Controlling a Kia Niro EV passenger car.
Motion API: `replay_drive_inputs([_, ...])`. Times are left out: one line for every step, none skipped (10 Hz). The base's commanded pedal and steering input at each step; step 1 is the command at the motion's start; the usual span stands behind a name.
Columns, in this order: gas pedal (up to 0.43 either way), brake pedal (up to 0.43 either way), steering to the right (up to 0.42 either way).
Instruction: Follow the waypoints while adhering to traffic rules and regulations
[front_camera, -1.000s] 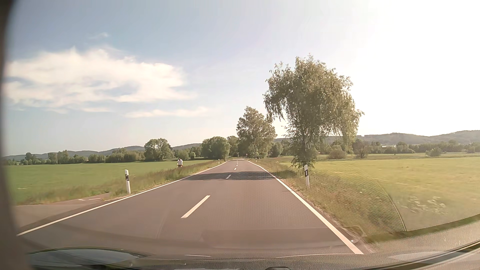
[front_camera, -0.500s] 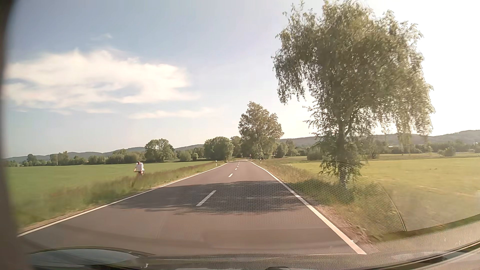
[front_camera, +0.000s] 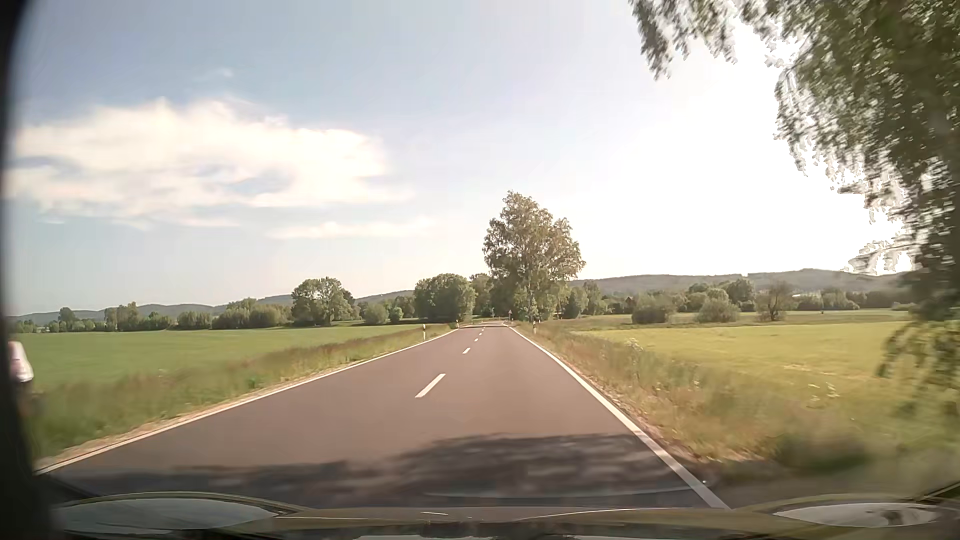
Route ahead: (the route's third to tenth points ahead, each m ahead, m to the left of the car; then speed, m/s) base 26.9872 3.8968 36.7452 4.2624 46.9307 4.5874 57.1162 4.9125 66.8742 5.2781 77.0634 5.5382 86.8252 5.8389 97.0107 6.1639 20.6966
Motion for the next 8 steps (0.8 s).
replay_drive_inputs([0.177, 0.000, -0.010])
replay_drive_inputs([0.177, 0.000, -0.009])
replay_drive_inputs([0.177, 0.000, -0.009])
replay_drive_inputs([0.169, 0.000, -0.009])
replay_drive_inputs([0.169, 0.000, -0.009])
replay_drive_inputs([0.169, 0.000, -0.007])
replay_drive_inputs([0.169, 0.000, -0.006])
replay_drive_inputs([0.169, 0.000, -0.006])
